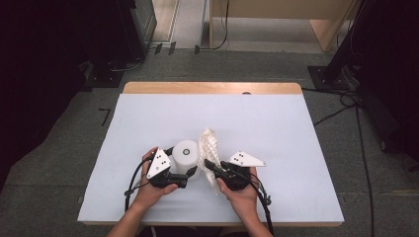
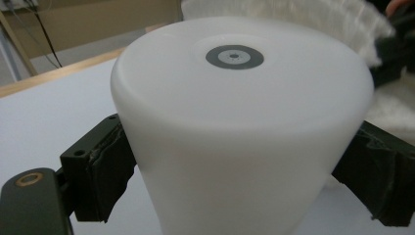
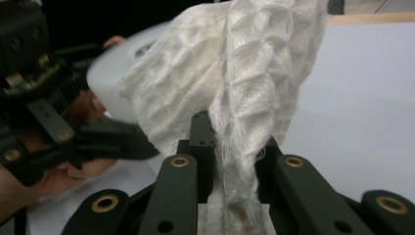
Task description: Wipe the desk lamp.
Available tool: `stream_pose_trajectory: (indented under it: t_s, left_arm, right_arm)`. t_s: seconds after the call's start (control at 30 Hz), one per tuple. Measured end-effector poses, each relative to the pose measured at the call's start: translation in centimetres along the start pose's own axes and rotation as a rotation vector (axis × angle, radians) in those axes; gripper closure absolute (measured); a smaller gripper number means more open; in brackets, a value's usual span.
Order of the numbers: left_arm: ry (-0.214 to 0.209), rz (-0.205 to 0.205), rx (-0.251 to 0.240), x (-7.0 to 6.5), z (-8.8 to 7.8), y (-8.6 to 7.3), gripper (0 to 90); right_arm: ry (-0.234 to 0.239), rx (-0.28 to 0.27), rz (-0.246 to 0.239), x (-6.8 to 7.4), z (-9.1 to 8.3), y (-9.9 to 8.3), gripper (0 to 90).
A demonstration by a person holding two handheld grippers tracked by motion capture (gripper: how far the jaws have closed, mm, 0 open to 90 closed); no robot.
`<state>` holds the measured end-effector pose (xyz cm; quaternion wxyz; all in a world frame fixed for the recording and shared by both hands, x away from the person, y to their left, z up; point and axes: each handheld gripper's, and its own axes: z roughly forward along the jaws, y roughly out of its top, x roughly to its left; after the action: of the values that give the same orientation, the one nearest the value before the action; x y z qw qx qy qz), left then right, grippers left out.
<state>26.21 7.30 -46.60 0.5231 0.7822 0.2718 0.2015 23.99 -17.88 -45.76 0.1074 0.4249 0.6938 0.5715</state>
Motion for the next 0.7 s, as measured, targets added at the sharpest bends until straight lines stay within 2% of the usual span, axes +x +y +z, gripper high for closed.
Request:
stream_pose_trajectory:
  t_s: [0.1, 0.23, 0.33, 0.43, 0.57, 0.7]
  left_arm:
    - [0.002, 0.009, 0.001, -0.2, 0.1, -0.2, 8.9]
    - [-0.001, -0.007, -0.001, 0.0, -0.1, -0.4, 8.7]
    - [0.011, -0.027, -0.012, 0.1, -0.4, -0.6, 8.3]
    - [0.021, -0.067, -0.021, 0.0, -0.7, -0.6, 6.8]
    - [0.044, -0.05, -0.002, -0.3, -0.4, -0.5, 6.0]
    - [0.03, -0.061, 0.031, -0.2, 0.5, -0.6, 6.0]
  right_arm:
    - [-0.014, -0.014, 0.01, -0.4, -0.5, 0.3, 78.2]
    - [-0.023, -0.019, 0.018, -0.9, -0.7, 0.3, 78.2]
    - [-0.026, -0.009, 0.02, -1.1, -0.7, 0.1, 78.2]
    - [-0.028, -0.004, 0.021, -1.2, -0.6, 0.0, 78.1]
    - [-0.03, -0.003, 0.024, -1.3, -0.5, 0.0, 78.1]
    - [-0.022, 0.014, 0.019, -1.0, -0.1, -0.5, 78.1]
